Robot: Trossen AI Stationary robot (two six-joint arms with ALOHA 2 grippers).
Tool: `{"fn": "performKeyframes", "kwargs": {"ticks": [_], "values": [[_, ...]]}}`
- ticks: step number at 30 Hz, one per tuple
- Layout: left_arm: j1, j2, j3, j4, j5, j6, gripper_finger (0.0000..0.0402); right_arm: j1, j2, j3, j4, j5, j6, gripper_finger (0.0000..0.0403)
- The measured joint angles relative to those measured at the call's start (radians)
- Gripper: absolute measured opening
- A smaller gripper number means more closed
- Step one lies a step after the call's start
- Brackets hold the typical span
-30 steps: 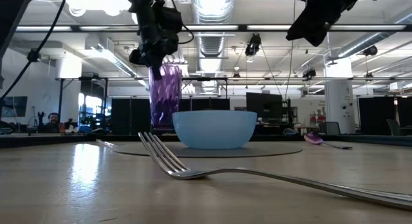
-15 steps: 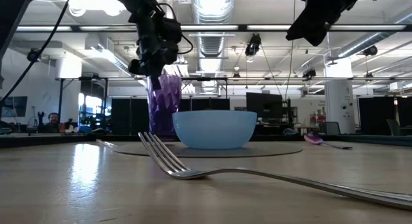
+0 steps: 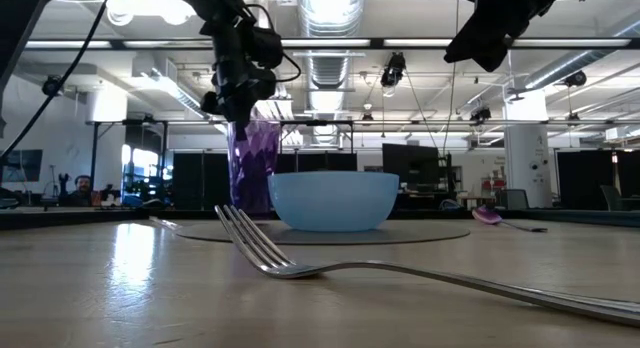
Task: Pick & Place Utensil
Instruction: Put the violet cup on the gray mat to the top left of the blue bowl
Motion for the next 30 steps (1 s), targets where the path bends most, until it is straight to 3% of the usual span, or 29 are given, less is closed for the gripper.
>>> {"fn": "performKeyframes", "kwargs": {"ticks": [30], "values": [[-0.001,-0.012,-0.048,0.023,0.006,0.013,0.0027,0.0,0.001,0.0,0.0,0.0,0.003,0.0068]]}}
